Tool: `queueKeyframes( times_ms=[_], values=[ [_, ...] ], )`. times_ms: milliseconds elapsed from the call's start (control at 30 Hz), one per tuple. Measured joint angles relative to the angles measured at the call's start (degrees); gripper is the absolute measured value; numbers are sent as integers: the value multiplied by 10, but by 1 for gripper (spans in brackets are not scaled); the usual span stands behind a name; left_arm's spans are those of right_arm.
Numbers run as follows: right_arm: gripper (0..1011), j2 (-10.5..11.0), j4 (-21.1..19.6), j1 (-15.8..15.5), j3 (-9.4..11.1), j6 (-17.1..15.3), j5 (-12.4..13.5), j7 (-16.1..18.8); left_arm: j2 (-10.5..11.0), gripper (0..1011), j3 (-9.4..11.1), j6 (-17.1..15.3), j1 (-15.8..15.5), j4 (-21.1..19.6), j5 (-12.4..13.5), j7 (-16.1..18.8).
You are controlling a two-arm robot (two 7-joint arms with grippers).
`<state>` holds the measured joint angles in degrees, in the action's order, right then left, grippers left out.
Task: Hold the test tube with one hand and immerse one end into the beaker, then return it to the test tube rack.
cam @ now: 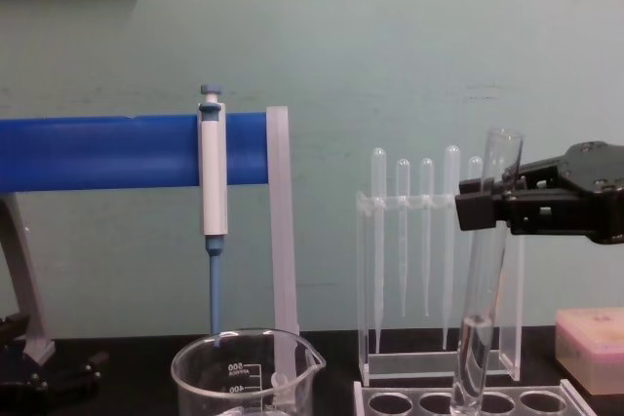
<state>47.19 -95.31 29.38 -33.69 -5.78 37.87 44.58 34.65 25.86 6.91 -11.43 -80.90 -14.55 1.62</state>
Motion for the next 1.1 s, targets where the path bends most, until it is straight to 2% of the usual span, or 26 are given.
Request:
queueKeyframes(
  times_ms=[233, 667, 1100],
  values=[
    [227, -15, 18, 3, 0, 10, -18, 2, 0, 1000, 0, 0, 0, 0, 0, 0],
    [226, -46, 59, 10, -5, 20, -33, 15, 0, 1000, 0, 0, 0, 0, 0, 0],
    [227, -58, 84, 5, -8, 28, -39, 22, 0, 1000, 0, 0, 0, 0, 0, 0]
  ],
)
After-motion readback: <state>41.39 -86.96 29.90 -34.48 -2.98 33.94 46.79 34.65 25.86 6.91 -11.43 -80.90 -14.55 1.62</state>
